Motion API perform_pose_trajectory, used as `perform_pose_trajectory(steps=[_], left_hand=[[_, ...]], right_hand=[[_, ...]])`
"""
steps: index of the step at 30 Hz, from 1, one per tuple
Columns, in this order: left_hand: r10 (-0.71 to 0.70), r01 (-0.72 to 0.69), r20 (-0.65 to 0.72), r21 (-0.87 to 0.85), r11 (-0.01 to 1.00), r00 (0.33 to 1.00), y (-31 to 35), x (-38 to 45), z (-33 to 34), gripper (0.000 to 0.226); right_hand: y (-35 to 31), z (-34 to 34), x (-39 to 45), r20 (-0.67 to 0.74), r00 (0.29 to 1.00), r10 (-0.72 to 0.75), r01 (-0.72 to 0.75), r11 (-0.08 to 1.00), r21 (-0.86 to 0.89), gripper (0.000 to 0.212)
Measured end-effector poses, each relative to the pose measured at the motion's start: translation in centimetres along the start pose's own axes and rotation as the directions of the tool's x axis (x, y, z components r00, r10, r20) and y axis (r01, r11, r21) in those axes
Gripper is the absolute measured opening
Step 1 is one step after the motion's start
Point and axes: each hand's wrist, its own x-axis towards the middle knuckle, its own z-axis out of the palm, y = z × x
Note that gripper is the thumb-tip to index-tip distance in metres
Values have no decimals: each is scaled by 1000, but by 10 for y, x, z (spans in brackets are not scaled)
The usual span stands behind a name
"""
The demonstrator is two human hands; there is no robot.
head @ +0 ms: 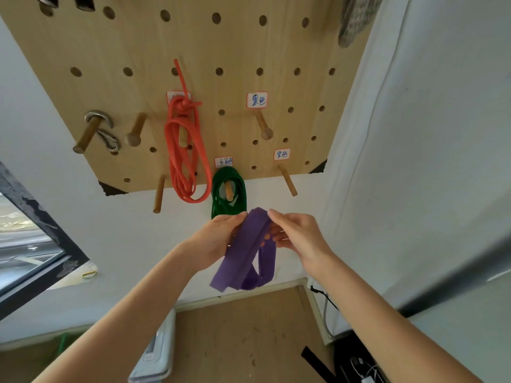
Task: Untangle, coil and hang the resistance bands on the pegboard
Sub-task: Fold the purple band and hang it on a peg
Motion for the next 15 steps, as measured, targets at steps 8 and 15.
perform_pose_trajectory(steps=[8, 15], left_hand=[[-36, 67, 162, -190, 979, 986, -18, 4, 7, 24], [-47, 5, -71, -503, 864, 996, -13, 15, 2, 21]], right_hand=[[5, 1, 12, 69, 986, 154, -162, 978, 134, 31], [2, -39, 23, 312, 931, 190, -323, 827, 461, 23]])
